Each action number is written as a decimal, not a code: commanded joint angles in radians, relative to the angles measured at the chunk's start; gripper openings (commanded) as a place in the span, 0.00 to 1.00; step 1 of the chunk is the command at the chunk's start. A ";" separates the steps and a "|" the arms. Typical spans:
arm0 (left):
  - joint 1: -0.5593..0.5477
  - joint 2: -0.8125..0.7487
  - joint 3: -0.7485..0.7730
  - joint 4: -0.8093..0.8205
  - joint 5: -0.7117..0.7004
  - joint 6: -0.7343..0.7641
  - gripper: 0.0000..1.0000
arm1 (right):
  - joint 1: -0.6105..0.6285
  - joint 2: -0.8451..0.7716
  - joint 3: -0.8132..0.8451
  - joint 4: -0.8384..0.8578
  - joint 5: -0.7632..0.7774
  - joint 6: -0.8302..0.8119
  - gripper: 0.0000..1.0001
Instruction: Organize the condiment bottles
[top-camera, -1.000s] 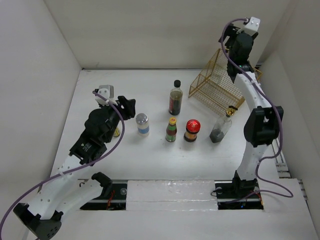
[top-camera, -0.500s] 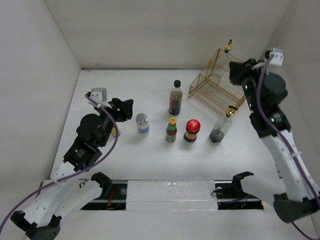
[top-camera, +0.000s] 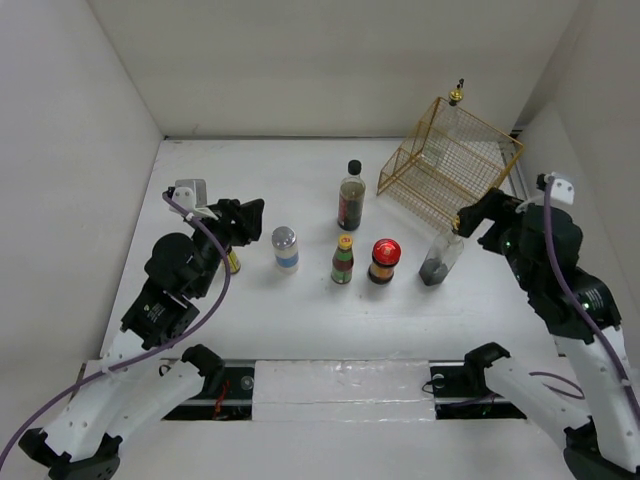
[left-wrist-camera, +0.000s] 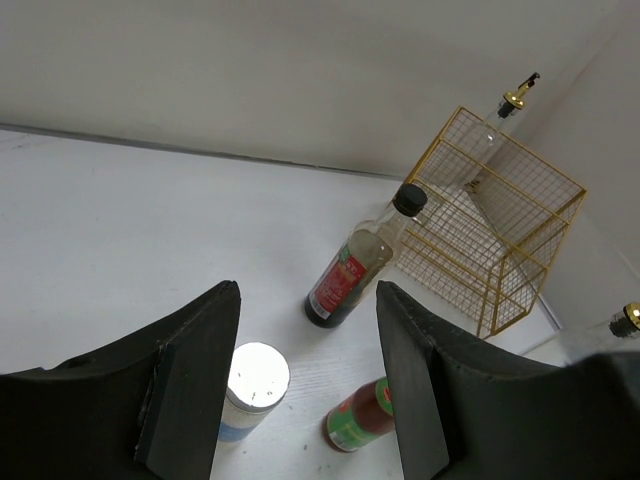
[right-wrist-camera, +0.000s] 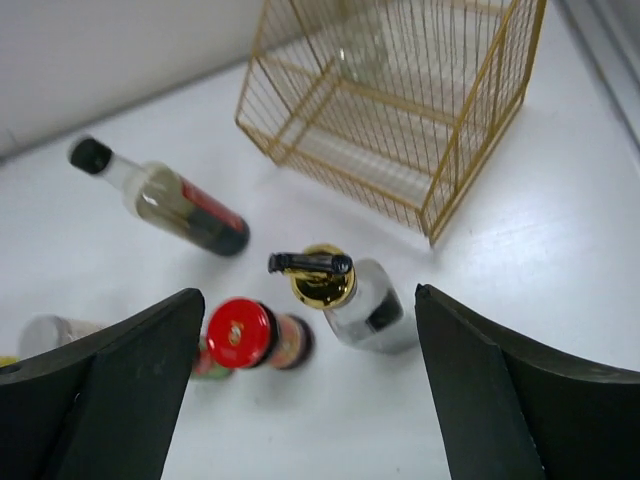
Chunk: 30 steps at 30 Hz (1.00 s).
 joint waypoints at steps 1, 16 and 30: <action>0.005 -0.010 0.017 0.039 0.010 -0.007 0.52 | 0.018 0.051 -0.059 -0.131 -0.046 0.023 0.92; 0.005 0.008 0.017 0.039 0.020 -0.007 0.54 | 0.056 0.070 -0.305 0.344 0.017 -0.110 0.86; 0.005 0.027 0.017 0.039 0.029 -0.007 0.54 | 0.093 0.112 -0.390 0.504 0.192 -0.101 0.50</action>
